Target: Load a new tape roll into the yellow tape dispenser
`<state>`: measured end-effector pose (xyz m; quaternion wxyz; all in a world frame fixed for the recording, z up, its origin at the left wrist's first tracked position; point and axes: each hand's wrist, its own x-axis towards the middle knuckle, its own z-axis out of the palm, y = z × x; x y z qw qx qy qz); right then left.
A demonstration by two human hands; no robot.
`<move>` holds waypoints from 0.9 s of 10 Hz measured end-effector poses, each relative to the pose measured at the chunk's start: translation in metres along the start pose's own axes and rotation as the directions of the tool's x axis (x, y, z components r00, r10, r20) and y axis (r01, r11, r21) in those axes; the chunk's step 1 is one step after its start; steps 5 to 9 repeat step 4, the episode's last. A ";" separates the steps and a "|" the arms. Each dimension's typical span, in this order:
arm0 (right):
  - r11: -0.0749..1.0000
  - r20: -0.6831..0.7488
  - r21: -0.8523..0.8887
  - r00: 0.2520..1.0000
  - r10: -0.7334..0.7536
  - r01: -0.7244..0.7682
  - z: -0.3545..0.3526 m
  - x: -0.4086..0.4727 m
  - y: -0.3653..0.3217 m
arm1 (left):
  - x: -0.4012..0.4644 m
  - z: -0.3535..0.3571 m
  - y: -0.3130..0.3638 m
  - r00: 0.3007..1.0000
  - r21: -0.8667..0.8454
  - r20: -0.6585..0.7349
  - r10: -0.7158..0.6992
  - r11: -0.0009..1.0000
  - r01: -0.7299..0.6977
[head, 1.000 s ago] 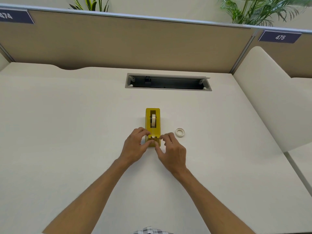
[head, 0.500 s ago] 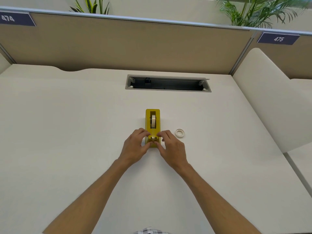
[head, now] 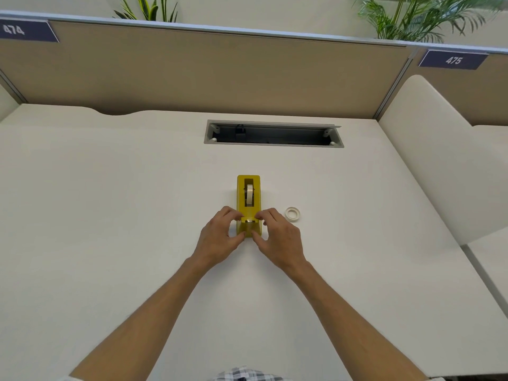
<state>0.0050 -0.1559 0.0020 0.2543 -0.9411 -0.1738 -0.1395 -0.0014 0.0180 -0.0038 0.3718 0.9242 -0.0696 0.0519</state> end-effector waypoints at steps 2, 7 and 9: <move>0.991 0.100 -0.049 0.987 0.127 -0.123 0.005 -0.018 0.010 | -0.029 -0.005 -0.022 0.996 0.109 0.017 -0.087 0.990 0.085; 0.973 0.319 -0.142 0.922 0.221 -0.184 0.009 -0.041 0.023 | -0.054 -0.008 -0.043 0.999 0.266 0.040 -0.037 0.964 0.025; 0.973 0.319 -0.142 0.922 0.221 -0.184 0.009 -0.041 0.023 | -0.054 -0.008 -0.043 0.999 0.266 0.040 -0.037 0.964 0.025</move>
